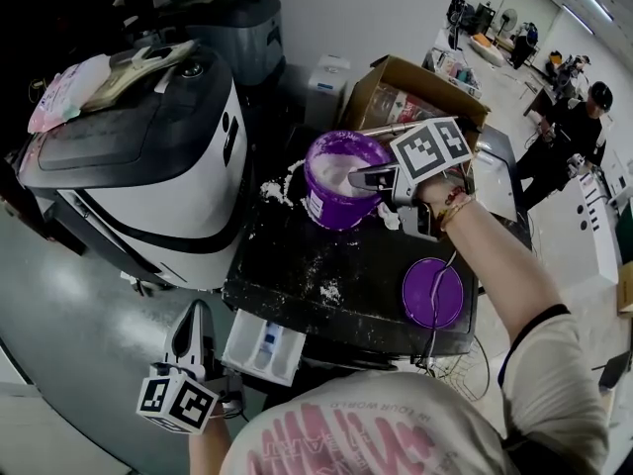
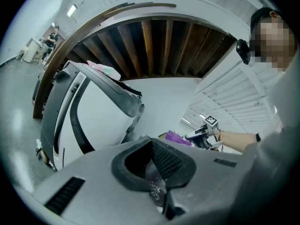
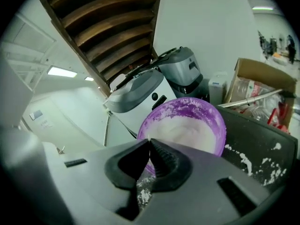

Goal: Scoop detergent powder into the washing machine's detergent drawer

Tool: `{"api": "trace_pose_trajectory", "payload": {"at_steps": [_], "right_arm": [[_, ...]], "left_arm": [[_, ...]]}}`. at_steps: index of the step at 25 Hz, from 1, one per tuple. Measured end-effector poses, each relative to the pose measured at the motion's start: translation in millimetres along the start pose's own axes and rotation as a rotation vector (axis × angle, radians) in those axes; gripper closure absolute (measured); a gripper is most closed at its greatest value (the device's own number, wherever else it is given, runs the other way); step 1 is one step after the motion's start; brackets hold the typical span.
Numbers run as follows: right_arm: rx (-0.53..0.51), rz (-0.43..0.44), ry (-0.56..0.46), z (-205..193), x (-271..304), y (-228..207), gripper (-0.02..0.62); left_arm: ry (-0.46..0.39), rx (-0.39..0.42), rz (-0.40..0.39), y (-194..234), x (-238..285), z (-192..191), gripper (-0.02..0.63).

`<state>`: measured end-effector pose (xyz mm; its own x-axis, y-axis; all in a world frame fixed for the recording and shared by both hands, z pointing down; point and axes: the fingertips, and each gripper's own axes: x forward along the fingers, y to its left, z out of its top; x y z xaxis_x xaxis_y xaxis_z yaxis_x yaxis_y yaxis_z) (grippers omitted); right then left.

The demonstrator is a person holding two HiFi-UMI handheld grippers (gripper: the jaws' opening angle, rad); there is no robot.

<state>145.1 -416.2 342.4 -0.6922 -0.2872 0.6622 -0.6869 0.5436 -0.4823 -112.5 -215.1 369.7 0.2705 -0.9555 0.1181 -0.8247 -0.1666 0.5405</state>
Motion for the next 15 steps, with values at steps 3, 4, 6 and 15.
{"api": "trace_pose_trajectory", "payload": {"at_steps": [3,4,6,15], "right_arm": [[0.055,-0.005,-0.053,0.8,-3.9,1.4,0.592],[0.07,-0.011,-0.069,0.6,-5.0,1.1,0.591],[0.097,-0.023,-0.1,0.4,-7.4,-0.4,0.591],[0.321,0.034,-0.252,-1.9,-17.1,-15.1,0.591]], "left_arm": [[0.002,-0.001,-0.003,-1.7,-0.9,-0.9,0.603],[0.002,-0.001,-0.003,-2.1,-1.4,-1.0,0.603],[0.002,-0.001,-0.003,-3.1,-1.9,-1.1,0.603],[-0.004,0.009,-0.003,-7.9,-4.9,1.6,0.603]]}}
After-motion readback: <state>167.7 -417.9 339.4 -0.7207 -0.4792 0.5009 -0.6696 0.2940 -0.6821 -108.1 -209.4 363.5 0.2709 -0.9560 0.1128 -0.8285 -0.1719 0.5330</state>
